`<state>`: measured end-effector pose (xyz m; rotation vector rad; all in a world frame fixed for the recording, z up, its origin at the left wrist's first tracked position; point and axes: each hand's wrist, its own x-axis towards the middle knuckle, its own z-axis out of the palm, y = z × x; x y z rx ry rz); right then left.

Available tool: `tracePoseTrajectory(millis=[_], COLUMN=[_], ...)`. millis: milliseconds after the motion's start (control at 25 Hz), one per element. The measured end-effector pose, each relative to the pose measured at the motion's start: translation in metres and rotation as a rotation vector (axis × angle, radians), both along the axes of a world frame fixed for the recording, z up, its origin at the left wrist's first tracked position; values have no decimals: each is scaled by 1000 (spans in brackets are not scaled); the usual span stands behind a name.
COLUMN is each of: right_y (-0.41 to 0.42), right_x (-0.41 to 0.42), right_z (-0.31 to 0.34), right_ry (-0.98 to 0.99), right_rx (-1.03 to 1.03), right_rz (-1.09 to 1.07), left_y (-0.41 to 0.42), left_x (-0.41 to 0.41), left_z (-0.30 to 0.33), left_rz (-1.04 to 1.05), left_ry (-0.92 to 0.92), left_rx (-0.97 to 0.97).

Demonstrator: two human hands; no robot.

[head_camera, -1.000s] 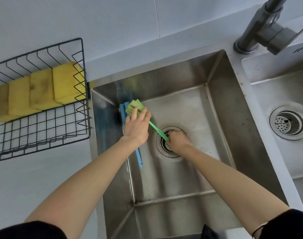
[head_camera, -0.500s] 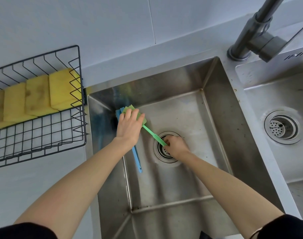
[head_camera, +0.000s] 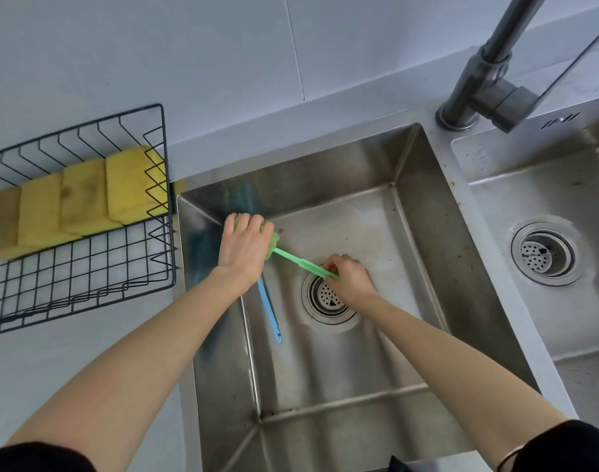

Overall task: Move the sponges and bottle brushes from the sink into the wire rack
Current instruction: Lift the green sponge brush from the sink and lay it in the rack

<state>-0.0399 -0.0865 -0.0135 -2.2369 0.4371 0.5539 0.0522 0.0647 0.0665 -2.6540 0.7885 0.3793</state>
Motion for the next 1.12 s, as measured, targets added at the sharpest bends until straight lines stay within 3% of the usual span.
tracePoseTrajectory(millis=[280, 720, 1120], right_y=[-32, -58, -12], right_x=[1, 22, 57], right_z=[47, 156, 222], right_ry=[-55, -342, -470], right_rx=[-40, -76, 318], right_rz=[-82, -135, -505], left_y=[-4, 20, 76], left_x=[-5, -6, 2], left_z=[39, 120, 181], left_rz=[-21, 2, 115], left_ry=[-3, -116, -244], left_rx=[-151, -486, -607])
